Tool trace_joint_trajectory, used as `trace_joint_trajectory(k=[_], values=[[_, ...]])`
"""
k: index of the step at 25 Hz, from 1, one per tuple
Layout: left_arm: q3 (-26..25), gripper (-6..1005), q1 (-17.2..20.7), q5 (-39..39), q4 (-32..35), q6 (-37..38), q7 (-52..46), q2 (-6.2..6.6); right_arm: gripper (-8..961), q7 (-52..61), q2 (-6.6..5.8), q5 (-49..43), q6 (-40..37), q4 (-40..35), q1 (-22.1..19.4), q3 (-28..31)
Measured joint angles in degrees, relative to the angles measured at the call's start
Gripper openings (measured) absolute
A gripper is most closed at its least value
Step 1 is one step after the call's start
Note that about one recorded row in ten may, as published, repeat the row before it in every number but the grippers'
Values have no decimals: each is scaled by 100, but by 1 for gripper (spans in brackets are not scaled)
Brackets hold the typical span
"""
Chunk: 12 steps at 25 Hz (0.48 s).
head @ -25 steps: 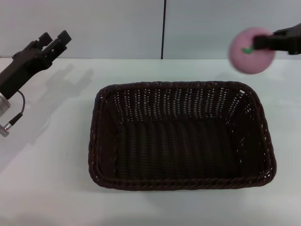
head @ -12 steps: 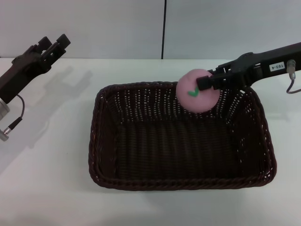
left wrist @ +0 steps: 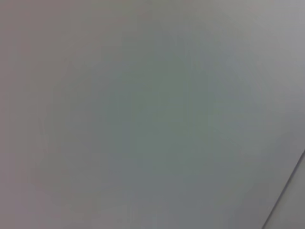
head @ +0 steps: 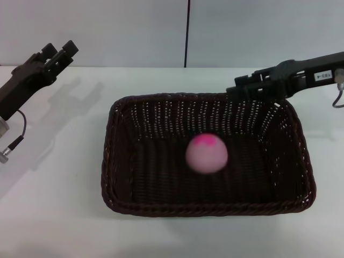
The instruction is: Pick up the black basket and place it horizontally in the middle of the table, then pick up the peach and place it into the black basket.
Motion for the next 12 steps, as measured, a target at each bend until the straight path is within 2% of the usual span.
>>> trace_joint_trajectory(k=[2, 6, 12], values=[[0, 741, 14, 0, 0, 28, -3, 0, 562, -54, 5, 112, -6, 3, -77, 159], [-18, 741, 56, 0, 0, 126, -5, 0, 562, -420, 15, 778, 93, 327, -380, 833], [-137, 741, 125, -20, 1, 252, -5, -9, 562, -2089, -39, 2594, 351, 2170, -986, 2438]])
